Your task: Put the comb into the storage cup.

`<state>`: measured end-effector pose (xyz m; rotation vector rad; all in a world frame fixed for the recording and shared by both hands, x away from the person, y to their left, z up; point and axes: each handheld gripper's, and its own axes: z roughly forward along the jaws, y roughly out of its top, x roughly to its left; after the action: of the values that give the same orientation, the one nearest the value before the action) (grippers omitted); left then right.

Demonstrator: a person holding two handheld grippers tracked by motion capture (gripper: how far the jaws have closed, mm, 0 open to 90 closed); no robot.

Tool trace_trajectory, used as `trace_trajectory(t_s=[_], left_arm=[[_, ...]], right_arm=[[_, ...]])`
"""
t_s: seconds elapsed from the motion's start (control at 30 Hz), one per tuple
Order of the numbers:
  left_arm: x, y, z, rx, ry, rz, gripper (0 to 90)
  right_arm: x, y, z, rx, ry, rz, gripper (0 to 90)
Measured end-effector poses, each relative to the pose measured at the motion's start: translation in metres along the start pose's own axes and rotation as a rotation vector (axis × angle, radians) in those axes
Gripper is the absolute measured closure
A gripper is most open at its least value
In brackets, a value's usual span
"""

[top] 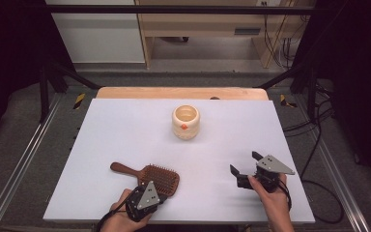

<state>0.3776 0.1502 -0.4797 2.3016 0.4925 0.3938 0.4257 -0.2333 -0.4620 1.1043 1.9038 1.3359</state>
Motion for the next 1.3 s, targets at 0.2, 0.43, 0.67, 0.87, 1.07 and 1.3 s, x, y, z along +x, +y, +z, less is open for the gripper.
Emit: trace_trajectory(t_s=[0.2,0.43,0.67,0.87,1.07,1.3], left_arm=[[0.004,0.005,0.004,-0.006,0.012,-0.004,90.0],[0.008,0.015,0.015,0.013,0.026,0.004,90.0],[0.014,0.024,0.027,0.029,0.04,-0.029,89.9],[0.019,0.032,0.035,0.042,0.062,-0.077,90.0],[0.024,0.038,0.041,0.056,0.088,-0.12,90.0],[0.029,0.044,0.046,0.071,0.111,-0.162,90.0]], right_arm=[[0.0,0.0,0.0,0.0,0.002,-0.002,4.9],[0.0,0.0,0.0,-0.005,0.006,0.004,4.9],[0.0,0.0,-0.001,-0.009,0.007,0.011,4.8],[0.001,0.0,-0.001,-0.01,0.011,0.012,4.9],[0.001,0.0,-0.001,-0.009,0.012,0.015,4.8],[0.001,0.0,-0.001,-0.01,0.015,0.016,4.9]])
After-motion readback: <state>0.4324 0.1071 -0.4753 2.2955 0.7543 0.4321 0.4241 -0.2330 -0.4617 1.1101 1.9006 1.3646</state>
